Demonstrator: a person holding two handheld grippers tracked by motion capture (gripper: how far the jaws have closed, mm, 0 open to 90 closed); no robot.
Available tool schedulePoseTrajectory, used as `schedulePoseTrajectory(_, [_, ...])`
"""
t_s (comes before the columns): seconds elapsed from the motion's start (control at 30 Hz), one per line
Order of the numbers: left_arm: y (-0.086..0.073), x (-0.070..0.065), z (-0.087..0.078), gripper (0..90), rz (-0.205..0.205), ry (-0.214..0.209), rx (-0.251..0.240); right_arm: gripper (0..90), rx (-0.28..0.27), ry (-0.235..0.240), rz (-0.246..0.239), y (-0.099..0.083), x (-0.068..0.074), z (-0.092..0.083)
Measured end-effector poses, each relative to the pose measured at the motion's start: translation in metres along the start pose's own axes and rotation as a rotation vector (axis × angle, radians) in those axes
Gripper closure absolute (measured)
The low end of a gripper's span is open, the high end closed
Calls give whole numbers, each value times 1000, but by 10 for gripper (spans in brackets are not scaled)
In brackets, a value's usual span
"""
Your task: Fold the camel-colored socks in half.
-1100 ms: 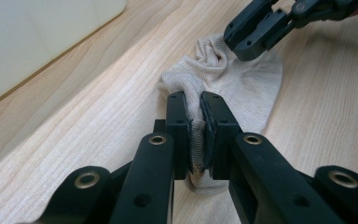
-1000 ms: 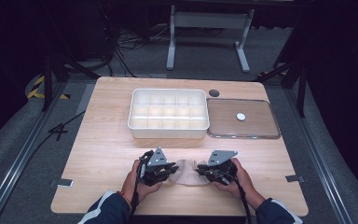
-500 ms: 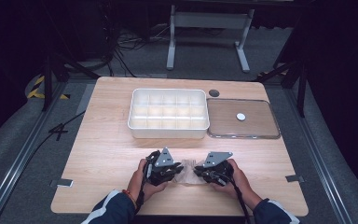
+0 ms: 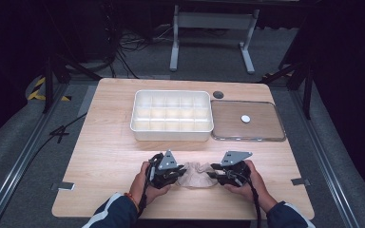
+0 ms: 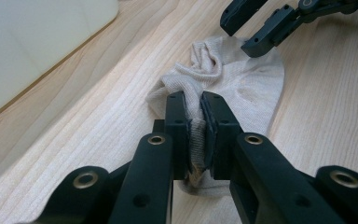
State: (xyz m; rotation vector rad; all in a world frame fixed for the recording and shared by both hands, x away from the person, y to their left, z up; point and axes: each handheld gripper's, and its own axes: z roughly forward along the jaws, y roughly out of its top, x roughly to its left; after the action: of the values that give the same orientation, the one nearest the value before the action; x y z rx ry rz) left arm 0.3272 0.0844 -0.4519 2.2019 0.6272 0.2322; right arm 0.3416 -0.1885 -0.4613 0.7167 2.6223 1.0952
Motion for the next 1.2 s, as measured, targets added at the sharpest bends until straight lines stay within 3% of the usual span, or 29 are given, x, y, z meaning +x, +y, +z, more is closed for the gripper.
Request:
schedulePoseTrajectory(0.33, [9,-5,9,815,9,-12,-4,728,31,19,12,-5,-3,8])
schedulePoseTrajectory(1.2, [15,-19,43,801,30,-34,27,739,30,27,15,-6,-4,8])
